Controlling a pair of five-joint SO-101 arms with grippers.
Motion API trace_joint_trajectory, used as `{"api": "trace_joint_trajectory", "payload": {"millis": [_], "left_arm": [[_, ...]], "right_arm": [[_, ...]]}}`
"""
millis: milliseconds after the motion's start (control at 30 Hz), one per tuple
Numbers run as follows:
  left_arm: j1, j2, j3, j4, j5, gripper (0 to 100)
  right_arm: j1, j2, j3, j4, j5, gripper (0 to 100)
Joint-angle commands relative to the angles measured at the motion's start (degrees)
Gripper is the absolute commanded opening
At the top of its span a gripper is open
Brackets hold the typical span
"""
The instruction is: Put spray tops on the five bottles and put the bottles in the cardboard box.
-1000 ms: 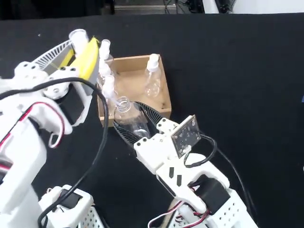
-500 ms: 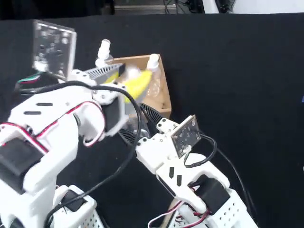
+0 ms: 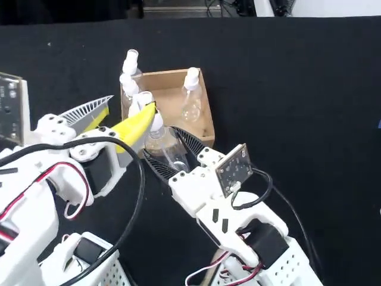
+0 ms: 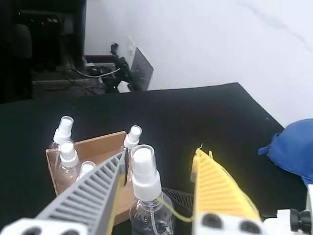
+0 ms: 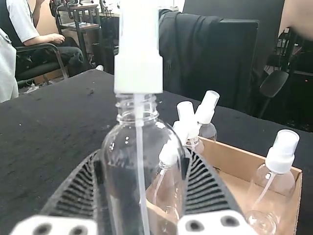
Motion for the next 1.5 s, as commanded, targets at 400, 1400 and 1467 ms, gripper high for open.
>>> {"api": "trace_joint_trajectory", "payload": {"millis": [400,1400,1467], "left_arm": [[-7.8,4.5,10.5,-16.5,-4.1,19],[-35.8,-6.2,22.4,-12.6,-3.6,19],[-40.2,-6.2,27.1,-12.6,-3.6,19]], "right_arm": [[1.2,-1.7,-0.7,-1.6,0.1,1.1],[25.3,0.1,4.7,-14.9,-6.2,1.1],[27.1,2.2,9.7,-24.5,-6.7,1.1]]}}
